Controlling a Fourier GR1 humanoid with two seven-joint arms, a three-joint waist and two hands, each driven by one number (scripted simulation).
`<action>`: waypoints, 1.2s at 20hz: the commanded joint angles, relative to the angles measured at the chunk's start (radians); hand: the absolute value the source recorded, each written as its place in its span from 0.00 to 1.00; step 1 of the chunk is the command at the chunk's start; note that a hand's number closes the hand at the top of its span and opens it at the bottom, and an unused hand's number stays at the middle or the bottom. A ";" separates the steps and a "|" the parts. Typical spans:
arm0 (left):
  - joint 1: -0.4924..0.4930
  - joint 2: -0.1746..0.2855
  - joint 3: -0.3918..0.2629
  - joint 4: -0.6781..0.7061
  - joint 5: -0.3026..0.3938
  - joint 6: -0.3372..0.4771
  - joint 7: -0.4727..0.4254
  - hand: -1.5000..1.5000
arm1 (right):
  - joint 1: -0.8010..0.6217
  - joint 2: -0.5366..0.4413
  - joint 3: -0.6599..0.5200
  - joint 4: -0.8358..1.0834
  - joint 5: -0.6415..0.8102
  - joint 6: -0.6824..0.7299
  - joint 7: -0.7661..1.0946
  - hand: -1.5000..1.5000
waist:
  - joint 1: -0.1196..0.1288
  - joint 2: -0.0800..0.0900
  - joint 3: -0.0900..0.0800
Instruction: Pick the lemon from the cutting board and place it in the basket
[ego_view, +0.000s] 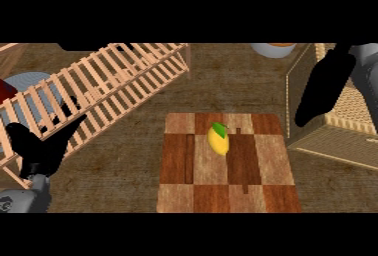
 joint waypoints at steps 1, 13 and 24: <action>-0.101 0.012 0.018 0.027 -0.015 0.017 0.082 0.50 | 0.073 -0.053 -0.071 0.000 -0.042 0.066 -0.071 0.00 | -0.005 0.002 0.010; -0.132 0.019 0.050 0.050 -0.032 -0.026 0.077 0.50 | 0.361 0.070 0.002 -0.091 0.274 -0.163 -0.374 0.00 | 0.008 0.005 0.010; -0.064 0.012 0.081 0.080 -0.040 -0.097 0.003 0.50 | 0.419 0.273 0.058 0.139 0.444 -0.402 -0.556 0.00 | 0.011 0.004 0.010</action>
